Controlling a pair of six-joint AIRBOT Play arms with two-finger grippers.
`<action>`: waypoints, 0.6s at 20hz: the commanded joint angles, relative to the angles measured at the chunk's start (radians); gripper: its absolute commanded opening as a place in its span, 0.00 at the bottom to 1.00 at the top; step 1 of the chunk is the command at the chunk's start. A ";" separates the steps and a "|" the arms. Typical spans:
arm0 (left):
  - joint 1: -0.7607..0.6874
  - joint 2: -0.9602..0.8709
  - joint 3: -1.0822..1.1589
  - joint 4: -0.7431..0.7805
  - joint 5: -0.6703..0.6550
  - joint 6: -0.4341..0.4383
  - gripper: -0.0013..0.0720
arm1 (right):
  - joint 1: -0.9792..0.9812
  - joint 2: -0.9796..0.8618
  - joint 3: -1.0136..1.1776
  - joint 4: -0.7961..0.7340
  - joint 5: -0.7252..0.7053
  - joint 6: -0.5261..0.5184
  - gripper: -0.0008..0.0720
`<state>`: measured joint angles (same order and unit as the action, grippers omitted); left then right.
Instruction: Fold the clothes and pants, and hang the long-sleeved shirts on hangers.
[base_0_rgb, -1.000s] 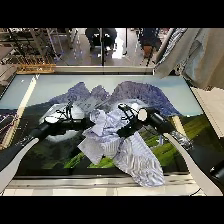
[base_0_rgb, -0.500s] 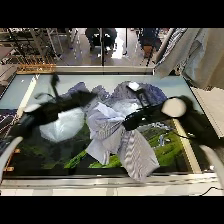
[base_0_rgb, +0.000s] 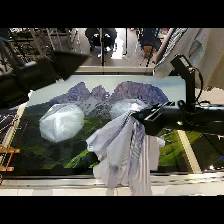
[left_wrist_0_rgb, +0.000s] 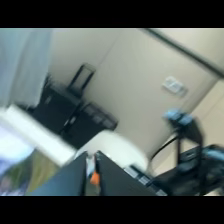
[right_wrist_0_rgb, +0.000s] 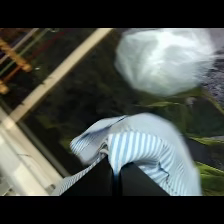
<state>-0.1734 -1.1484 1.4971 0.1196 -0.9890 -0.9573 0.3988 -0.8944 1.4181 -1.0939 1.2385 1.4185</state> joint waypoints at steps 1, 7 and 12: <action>-0.001 -0.062 -0.011 0.442 -0.096 -0.312 0.43 | 0.000 -0.069 -0.027 -0.090 -0.111 0.035 0.05; 0.059 -0.128 -0.051 0.524 -0.150 -0.337 0.53 | 0.001 -0.212 0.114 0.009 -0.754 -0.011 0.05; 0.167 -0.114 -0.051 0.535 -0.241 -0.337 0.57 | -0.010 -0.193 0.207 -0.125 -0.646 0.132 0.05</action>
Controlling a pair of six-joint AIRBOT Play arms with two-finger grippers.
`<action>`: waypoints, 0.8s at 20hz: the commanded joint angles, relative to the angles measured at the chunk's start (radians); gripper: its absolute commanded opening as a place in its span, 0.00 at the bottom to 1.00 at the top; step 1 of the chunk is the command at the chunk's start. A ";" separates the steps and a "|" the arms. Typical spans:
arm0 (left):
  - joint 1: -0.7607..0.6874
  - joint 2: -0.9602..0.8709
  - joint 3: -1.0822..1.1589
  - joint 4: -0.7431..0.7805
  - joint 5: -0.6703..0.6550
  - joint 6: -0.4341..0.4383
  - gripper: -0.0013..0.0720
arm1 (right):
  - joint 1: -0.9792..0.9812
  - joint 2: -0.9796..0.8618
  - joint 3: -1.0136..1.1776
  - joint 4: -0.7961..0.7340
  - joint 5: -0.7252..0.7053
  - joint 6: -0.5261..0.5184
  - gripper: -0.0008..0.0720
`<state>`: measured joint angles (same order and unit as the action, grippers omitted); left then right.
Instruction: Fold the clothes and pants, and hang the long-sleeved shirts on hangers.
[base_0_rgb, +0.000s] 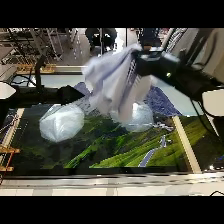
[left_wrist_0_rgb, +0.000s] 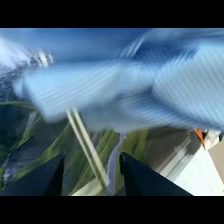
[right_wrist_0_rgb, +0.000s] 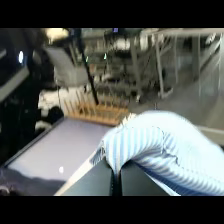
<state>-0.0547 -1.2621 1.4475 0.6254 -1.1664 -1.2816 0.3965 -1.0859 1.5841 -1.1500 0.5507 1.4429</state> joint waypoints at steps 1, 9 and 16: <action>0.051 -0.005 -0.002 0.054 -0.090 -0.013 0.75 | -0.021 -0.002 0.021 -0.080 0.156 0.192 0.05; 0.052 -0.024 -0.240 0.219 -0.152 -0.013 0.82 | 0.001 0.015 -0.454 0.245 0.661 0.105 0.84; -0.089 -0.145 -0.407 0.015 0.123 -0.012 0.82 | -0.124 -0.217 -0.319 -0.007 0.540 0.134 0.82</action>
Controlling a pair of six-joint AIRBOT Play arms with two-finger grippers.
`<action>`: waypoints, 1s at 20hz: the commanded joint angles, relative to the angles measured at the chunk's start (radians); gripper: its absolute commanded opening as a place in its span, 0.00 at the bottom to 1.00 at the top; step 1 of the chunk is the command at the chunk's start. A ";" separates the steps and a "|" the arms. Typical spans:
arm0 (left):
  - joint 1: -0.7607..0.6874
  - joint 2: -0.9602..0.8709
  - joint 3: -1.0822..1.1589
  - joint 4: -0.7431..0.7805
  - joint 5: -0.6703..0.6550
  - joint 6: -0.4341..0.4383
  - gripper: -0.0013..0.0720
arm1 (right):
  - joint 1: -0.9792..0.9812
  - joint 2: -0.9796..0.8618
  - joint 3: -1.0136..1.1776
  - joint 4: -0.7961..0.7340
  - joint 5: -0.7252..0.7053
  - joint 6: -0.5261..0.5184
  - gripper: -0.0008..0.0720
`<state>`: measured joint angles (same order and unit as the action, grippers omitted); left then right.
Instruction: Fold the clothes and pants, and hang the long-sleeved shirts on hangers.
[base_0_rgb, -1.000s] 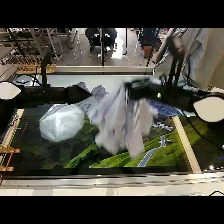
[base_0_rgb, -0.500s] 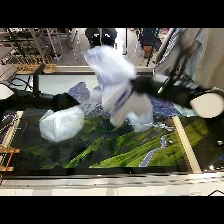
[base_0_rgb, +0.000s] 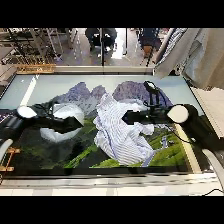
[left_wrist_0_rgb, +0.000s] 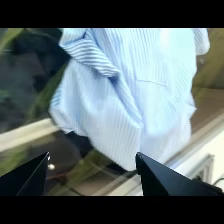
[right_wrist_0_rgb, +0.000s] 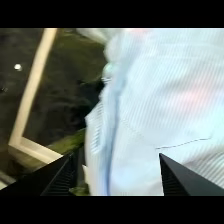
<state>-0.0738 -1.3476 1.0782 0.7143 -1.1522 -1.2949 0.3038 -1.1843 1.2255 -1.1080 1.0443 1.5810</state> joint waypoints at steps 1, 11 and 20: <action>-0.111 -0.095 -0.037 -0.080 0.137 0.000 0.82 | -0.031 -0.182 0.062 -0.049 0.092 -0.005 0.82; -0.258 -0.299 -0.036 -0.272 0.186 0.000 0.80 | -0.098 -0.372 0.110 -0.048 0.356 -0.009 0.85; -0.242 -0.275 -0.035 -0.379 0.281 0.027 0.04 | -0.041 -0.436 0.119 0.135 0.149 0.044 0.05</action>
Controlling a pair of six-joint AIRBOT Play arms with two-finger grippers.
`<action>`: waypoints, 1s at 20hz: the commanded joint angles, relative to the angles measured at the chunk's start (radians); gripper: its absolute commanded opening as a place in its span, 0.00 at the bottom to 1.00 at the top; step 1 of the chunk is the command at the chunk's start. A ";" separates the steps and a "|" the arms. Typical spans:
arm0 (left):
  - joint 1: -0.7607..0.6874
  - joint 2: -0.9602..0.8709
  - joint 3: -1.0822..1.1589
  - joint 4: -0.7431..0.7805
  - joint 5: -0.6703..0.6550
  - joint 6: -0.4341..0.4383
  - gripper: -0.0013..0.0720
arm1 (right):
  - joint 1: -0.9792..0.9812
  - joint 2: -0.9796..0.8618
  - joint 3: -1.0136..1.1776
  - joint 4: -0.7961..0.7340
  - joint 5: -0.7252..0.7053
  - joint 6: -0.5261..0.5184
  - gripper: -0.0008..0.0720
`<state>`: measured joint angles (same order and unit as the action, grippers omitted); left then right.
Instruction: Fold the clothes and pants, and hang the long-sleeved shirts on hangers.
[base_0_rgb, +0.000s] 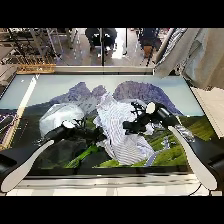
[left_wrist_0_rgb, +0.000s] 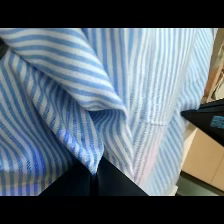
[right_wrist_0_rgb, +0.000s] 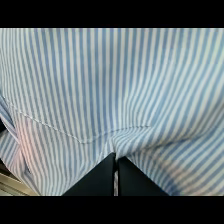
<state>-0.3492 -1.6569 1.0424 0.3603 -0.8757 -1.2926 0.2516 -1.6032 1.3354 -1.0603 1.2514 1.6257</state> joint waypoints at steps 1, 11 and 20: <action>0.072 0.071 0.012 -0.021 -0.010 0.040 0.04 | 0.011 -0.012 0.037 0.110 -0.069 -0.023 0.05; 0.313 0.250 0.889 0.117 -0.262 -0.053 0.04 | -0.042 0.065 0.779 0.060 -0.070 -0.307 0.05; -0.207 0.344 0.021 0.548 -0.327 -0.127 0.05 | -0.070 0.268 -0.069 -0.142 0.437 -0.320 0.09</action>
<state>-0.4122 -1.3506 1.3823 0.8192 -1.2865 -1.3861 0.1692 -1.3865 1.5303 -1.1656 1.5703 1.3159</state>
